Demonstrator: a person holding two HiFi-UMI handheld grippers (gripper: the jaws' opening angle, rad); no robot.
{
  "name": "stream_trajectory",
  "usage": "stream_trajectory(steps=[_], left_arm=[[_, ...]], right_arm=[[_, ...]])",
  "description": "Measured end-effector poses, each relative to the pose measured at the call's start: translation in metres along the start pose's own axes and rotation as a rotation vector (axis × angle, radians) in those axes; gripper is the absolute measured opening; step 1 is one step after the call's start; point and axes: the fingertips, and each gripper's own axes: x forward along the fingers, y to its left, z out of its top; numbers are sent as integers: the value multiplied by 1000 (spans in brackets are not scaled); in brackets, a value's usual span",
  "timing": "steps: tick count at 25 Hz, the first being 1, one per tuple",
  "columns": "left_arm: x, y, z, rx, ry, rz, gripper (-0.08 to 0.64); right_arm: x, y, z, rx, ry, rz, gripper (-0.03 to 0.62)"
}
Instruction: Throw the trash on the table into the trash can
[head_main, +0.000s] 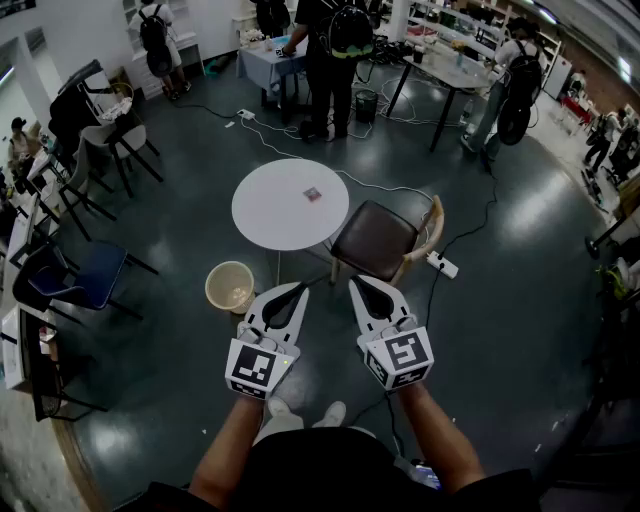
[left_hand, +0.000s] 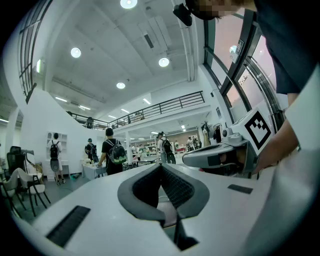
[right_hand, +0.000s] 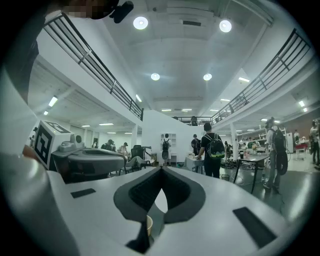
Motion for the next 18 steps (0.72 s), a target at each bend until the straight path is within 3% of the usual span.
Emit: stream_trajectory(steps=[9, 18], left_arm=[[12, -27, 1, 3, 7, 14, 15], [16, -25, -9, -3, 36, 36, 15]], right_arm=[[-24, -19, 1, 8, -29, 17, 18], [-18, -24, -7, 23, -17, 33, 18]])
